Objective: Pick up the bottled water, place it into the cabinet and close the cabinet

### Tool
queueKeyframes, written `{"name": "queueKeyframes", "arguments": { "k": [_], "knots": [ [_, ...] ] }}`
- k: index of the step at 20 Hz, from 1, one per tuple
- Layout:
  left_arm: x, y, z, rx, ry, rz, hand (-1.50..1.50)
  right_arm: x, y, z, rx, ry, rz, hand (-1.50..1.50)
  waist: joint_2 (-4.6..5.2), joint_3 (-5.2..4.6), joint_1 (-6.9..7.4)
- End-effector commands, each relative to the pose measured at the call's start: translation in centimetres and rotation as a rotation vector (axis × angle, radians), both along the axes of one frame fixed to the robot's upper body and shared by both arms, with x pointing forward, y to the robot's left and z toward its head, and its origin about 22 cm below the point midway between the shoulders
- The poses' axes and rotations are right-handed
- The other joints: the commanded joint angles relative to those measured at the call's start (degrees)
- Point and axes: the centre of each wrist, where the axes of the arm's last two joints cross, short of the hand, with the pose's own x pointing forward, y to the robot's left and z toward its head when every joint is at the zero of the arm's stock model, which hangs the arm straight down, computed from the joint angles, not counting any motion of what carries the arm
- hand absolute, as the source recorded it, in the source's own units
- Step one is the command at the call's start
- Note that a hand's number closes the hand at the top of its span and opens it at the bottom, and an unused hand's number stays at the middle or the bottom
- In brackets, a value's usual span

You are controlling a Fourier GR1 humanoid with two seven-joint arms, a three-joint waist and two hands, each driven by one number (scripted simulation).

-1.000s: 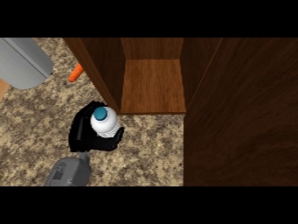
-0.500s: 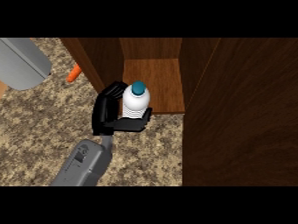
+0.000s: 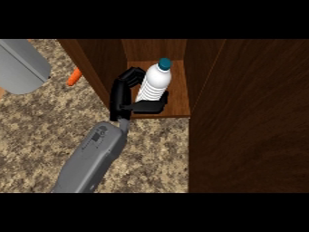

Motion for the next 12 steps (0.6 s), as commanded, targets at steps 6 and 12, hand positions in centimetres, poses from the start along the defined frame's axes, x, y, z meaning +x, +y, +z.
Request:
{"name": "queueKeyframes", "arguments": {
  "k": [6, 12],
  "knots": [
    [3.5, -0.9, 0.3, 0.015, 0.043, 0.031, 1.50, 0.2, 2.7, 2.3, 0.062, -0.051, 0.046, -1.50, 0.37, -0.04, -0.58],
    [5.1, -0.1, -0.3, 0.063, 0.031, 0.081, 1.50, -0.7, 1.4, 1.8, 0.060, -0.041, 0.060, -1.50, 0.38, -0.01, -1.08]
  ]
}}
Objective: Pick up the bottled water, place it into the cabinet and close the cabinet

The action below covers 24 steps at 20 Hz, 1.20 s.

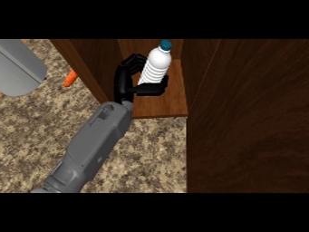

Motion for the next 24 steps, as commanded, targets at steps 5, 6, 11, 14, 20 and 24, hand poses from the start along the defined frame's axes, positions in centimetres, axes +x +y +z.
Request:
{"name": "queueKeyframes", "arguments": {
  "k": [5, 6, 11, 14, 20, 24],
  "knots": [
    [2.1, 0.0, 0.5, 0.083, -0.021, 0.043, 1.50, -0.4, 2.2, 2.3, 0.027, -0.074, 0.039, -1.50, 0.13, 0.01, -0.59],
    [3.0, -0.5, 2.0, 0.093, -0.062, 0.051, 1.50, 0.8, 0.7, 1.2, 0.033, -0.063, 0.041, -1.50, 0.39, 0.05, -0.26],
    [3.5, -0.3, 1.8, 0.156, -0.040, 0.091, -1.50, -0.2, 1.1, 1.2, 0.040, -0.064, 0.066, -1.50, 0.56, 0.03, -1.65],
    [3.6, 0.0, 1.4, 0.195, -0.030, 0.095, -1.50, 0.2, 0.9, 1.6, 0.004, -0.062, 0.073, -1.50, 0.79, 0.02, -1.81],
    [3.8, 1.1, 1.1, 0.201, -0.018, 0.099, -1.50, 0.0, 1.5, 1.9, 0.023, -0.076, 0.062, -1.50, 0.92, -0.03, -1.66],
    [4.5, 0.8, 2.8, 0.199, -0.074, 0.035, -1.50, 0.8, 1.7, 1.8, 0.026, -0.072, 0.083, -1.50, 0.88, -0.03, -0.98]
  ]
}}
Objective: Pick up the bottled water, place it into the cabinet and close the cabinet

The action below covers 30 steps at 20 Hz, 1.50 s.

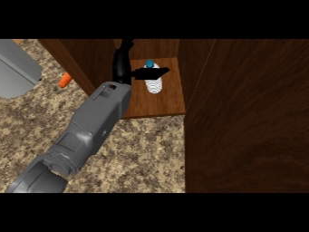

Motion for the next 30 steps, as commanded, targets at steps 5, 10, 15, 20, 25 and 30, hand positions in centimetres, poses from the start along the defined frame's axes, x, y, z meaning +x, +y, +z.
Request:
{"name": "queueKeyframes", "arguments": {
  "k": [5, 10, 15, 20, 25, 30],
  "knots": [
    [0.6, -1.4, 2.3, -0.105, -0.131, -0.093, -1.50, -1.0, 1.1, 1.4, -0.025, -0.038, -0.009, -1.50, -0.54, 0.02, 0.57],
    [0.6, -1.4, 2.4, -0.132, -0.182, -0.150, -1.50, -0.6, 0.9, 2.9, -0.045, -0.025, -0.011, -1.50, -0.74, 0.02, 1.54],
    [0.2, -1.5, 2.0, -0.182, -0.192, -0.164, -1.50, 0.6, 1.7, 2.4, -0.046, -0.036, 0.004, -1.50, -0.58, 0.03, 0.86],
    [-1.4, -2.1, 1.4, -0.228, -0.205, -0.176, -1.50, -0.5, 0.1, 1.8, -0.064, -0.024, -0.039, -1.50, -2.00, 0.10, 3.02],
    [-4.2, -3.4, -0.2, -0.279, -0.167, -0.235, -1.50, -0.3, 2.0, 3.1, -0.079, -0.020, -0.033, -1.50, -1.79, 0.05, 2.55],
    [-8.8, -4.6, -1.9, -0.337, -0.160, -0.305, -1.50, -1.1, 1.9, 2.8, -0.060, -0.011, -0.048, -1.50, -2.18, 0.07, 3.92]
  ]
}}
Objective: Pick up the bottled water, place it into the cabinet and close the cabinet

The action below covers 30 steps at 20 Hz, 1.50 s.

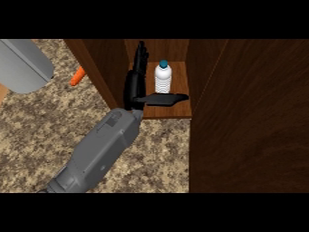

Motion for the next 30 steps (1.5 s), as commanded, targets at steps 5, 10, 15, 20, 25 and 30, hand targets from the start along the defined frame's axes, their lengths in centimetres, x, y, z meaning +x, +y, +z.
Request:
{"name": "queueKeyframes", "arguments": {
  "k": [5, 10, 15, 20, 25, 30],
  "knots": [
    [-7.9, -1.8, -0.9, -0.108, 0.007, -0.054, -1.50, -0.9, 2.5, 2.5, -0.052, -0.036, -0.017, -1.50, -0.29, 0.01, 1.98],
    [-12.1, 0.8, -2.5, -0.121, 0.014, -0.072, -1.50, -1.0, 1.3, 2.4, -0.058, -0.035, -0.008, -1.50, -0.01, 0.03, 1.58],
    [-17.2, 1.2, -3.9, -0.136, 0.058, -0.197, 1.50, -0.8, 3.1, 3.0, -0.104, -0.024, 0.057, 1.50, -0.01, -0.03, 1.77],
    [-19.2, 4.5, -2.5, -0.128, 0.045, -0.219, 1.50, 0.5, 2.7, 2.5, -0.123, -0.001, 0.151, 1.50, 0.22, 0.03, 1.95],
    [-19.7, 9.4, -2.6, -0.079, 0.038, -0.185, 1.50, -0.4, 3.7, 2.9, -0.141, 0.001, 0.192, 1.50, 0.24, -0.01, 1.19],
    [-21.8, 12.2, -2.0, -0.045, 0.047, -0.173, 1.50, -0.3, 4.7, 3.7, -0.236, 0.066, 0.407, 1.50, -0.01, -0.10, 1.52]
  ]
}}
